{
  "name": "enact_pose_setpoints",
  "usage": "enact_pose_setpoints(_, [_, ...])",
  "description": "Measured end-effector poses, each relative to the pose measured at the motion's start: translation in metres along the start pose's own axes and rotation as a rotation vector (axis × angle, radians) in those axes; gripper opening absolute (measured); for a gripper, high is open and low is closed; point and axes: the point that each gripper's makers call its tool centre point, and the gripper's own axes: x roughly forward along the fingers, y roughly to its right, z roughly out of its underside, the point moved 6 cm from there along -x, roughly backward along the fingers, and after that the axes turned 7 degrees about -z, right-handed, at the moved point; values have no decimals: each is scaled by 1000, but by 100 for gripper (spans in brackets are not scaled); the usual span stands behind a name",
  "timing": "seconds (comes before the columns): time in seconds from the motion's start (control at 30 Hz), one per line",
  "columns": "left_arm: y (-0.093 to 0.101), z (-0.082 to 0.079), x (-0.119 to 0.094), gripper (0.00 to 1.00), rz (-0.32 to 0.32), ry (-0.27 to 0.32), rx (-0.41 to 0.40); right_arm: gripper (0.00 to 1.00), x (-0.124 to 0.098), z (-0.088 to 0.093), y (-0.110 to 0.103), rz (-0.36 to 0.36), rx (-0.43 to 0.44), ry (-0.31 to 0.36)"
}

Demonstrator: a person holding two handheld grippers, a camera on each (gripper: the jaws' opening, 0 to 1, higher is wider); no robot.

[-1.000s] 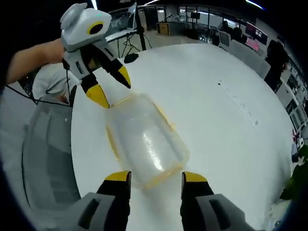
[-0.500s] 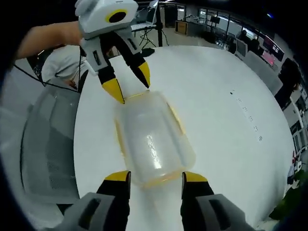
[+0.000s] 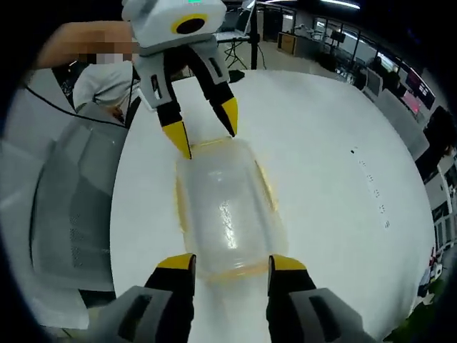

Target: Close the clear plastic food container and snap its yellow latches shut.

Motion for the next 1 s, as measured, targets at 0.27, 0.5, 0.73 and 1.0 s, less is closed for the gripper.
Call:
enact_pose_setpoints(0.27, [2, -4, 2, 33, 15, 6, 26, 35, 6, -4, 1, -16, -13, -2])
enact_pose_setpoints(0.5, [3, -9, 7, 33, 19, 20, 42, 34, 12, -15, 0, -31, -26, 16])
enact_pose_setpoints(0.73, [6, -18, 12, 34, 38, 49, 63, 34, 19, -24, -2, -53, -52, 39])
enact_pose_setpoints(1.0, [8, -24, 15, 33, 54, 48, 68, 34, 24, -32, 2, -69, -64, 66])
